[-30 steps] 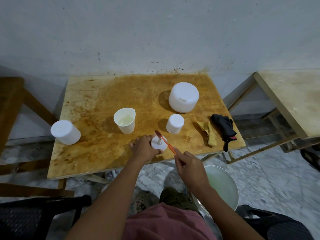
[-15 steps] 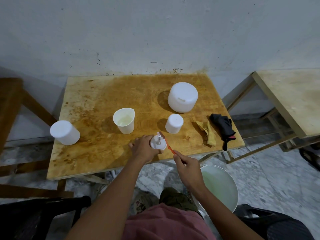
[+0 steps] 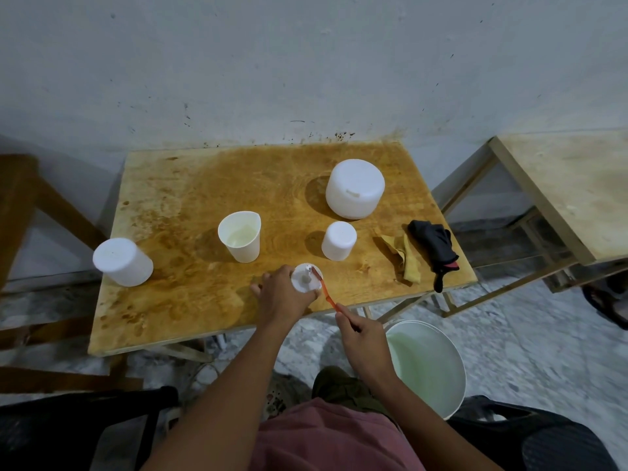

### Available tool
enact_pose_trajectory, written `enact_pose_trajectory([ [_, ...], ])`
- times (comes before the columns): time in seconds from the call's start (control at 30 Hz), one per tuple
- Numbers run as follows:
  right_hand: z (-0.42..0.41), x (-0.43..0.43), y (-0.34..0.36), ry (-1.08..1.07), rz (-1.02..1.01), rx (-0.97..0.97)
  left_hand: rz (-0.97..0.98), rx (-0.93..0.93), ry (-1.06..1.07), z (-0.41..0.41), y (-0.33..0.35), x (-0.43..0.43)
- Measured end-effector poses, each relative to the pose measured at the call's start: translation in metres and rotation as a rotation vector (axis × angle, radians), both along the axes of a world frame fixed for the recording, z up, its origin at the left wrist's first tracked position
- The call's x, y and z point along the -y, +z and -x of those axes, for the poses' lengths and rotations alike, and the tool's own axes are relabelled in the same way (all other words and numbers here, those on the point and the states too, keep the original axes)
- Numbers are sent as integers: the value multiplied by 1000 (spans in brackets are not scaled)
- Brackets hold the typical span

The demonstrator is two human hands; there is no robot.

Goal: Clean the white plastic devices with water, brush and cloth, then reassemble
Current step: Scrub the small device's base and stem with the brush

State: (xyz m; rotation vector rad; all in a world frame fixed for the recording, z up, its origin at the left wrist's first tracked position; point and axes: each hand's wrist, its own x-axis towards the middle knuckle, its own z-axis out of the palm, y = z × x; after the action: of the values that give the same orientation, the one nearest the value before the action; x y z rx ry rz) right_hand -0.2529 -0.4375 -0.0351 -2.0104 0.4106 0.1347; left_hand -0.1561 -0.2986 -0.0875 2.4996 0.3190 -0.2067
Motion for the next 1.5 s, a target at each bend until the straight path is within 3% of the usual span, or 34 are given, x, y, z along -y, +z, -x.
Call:
enact_pose_trajectory([
  [0.67,-1,-14,12,-12,-115,59,-24,5,74,0,-3,5],
  [0.8,-16,-2,11,28,-32,-39,-10,-49,-11,-6,2,-3],
  [0.97,-23,7,18,84,45,81,-73,-165,-190,-20,16,-13],
  [1.1,-26,14,12,131,128,17,-61,-195,-281,-22,15,-16],
  [1.2,-25,17,13,137,109,74,-79,-229,-306,-24,15,-15],
  [1.4,-30,24,12,173,192,27,-17,-181,-174,-13,12,-7],
  [1.5,-27,22,11,156,165,102,15,-135,-51,-9,10,-2],
])
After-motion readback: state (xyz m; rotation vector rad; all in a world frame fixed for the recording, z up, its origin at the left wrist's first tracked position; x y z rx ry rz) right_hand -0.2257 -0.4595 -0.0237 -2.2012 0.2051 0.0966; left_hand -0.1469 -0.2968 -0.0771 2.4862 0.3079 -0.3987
